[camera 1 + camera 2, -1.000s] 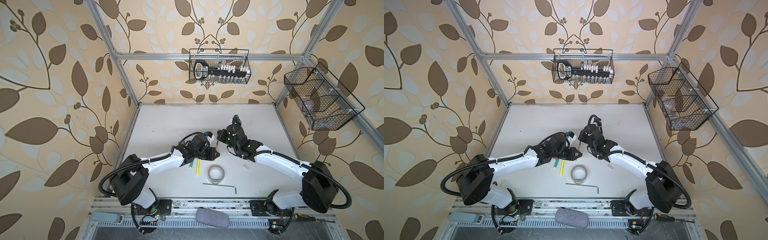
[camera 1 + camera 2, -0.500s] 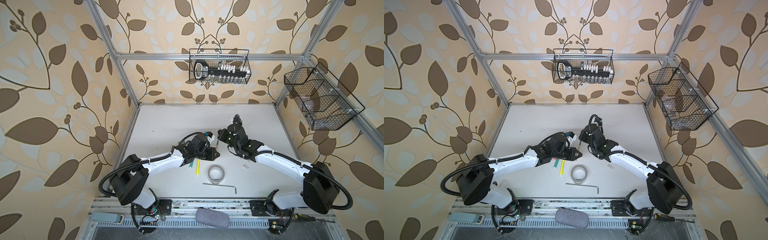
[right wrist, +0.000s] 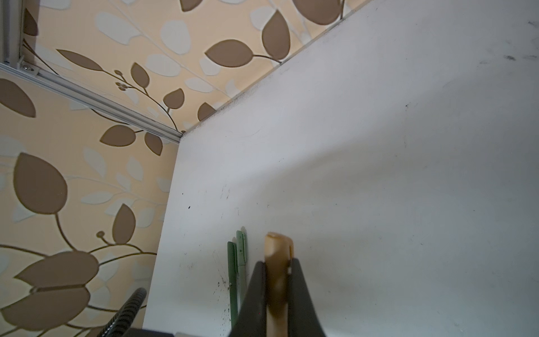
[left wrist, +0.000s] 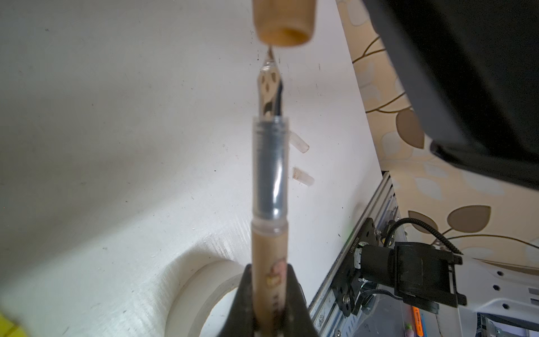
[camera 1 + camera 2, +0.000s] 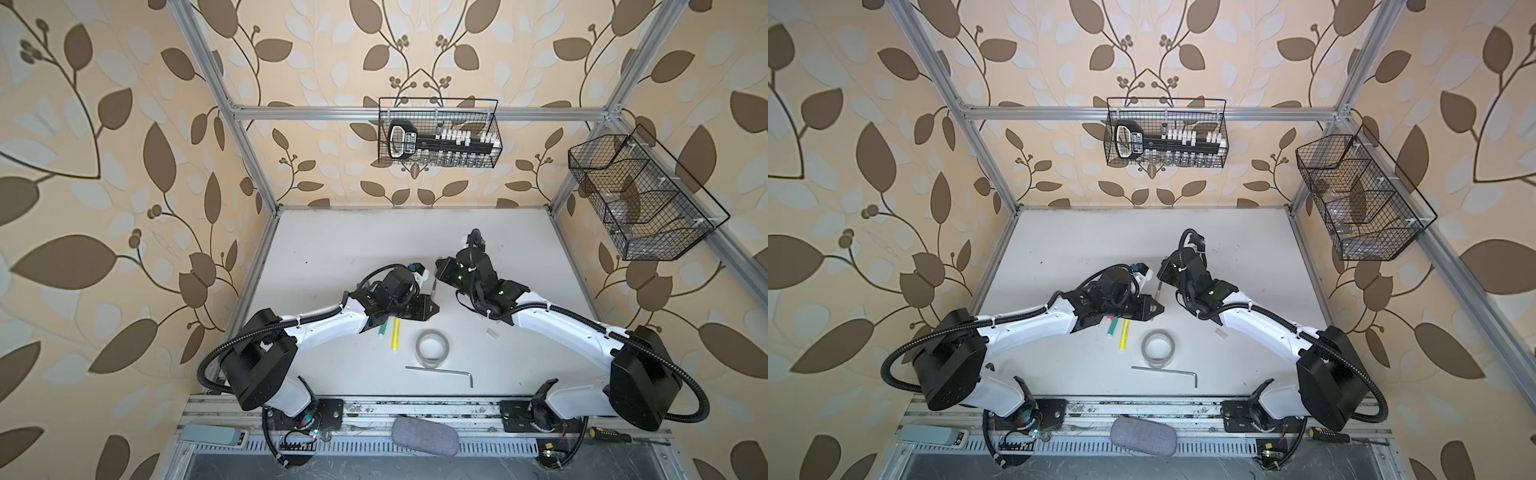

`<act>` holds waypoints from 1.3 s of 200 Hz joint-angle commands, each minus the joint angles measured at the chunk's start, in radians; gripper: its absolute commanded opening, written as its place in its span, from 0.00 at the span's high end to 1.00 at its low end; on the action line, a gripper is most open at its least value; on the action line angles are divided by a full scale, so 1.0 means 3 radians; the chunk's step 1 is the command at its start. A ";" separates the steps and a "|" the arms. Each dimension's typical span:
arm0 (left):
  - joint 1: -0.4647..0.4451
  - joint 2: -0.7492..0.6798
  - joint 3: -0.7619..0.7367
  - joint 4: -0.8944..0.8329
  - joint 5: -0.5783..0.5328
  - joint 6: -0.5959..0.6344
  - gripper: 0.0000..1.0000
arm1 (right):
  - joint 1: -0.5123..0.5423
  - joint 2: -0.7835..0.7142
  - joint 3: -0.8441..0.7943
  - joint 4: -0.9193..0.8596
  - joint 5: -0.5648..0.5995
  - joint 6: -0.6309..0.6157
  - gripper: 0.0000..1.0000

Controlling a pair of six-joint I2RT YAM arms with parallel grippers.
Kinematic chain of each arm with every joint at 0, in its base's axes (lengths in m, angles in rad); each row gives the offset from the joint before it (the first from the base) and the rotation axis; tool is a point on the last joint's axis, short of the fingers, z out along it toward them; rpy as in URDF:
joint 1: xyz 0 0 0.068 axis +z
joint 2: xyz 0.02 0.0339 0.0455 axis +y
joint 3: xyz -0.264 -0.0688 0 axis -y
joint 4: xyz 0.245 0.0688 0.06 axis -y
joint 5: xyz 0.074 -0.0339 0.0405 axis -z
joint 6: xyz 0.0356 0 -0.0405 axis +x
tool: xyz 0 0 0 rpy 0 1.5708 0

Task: Insert the pens into the pen caps
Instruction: 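Push the tan cap down onto the pen with the right gripper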

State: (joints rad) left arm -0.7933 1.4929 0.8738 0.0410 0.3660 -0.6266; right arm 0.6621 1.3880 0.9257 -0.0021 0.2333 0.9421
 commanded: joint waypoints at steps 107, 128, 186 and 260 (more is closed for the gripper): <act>-0.0030 -0.0158 -0.0024 0.0035 -0.0059 0.0109 1.00 | 0.0071 -0.0071 -0.0136 0.0000 -0.0059 -0.0002 0.97; -0.0030 -0.0156 -0.0023 0.0032 -0.0097 0.0145 1.00 | 0.0134 -0.0086 -0.0144 -0.0043 -0.0123 0.0001 0.97; -0.0030 -0.0393 -0.0145 0.0125 -0.0326 0.0346 1.00 | 0.0375 -0.0260 -0.0260 -0.0110 -0.0139 0.0059 0.97; -0.0036 -0.0494 -0.0296 0.0339 -0.0389 0.0708 1.00 | 0.0564 -0.0370 -0.0365 -0.0219 -0.0117 0.0068 0.97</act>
State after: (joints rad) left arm -0.8150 1.3808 0.7795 0.0120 0.3210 -0.4793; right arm 0.7883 1.2892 0.8371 -0.0093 0.2779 0.9428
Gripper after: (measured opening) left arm 0.114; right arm 0.086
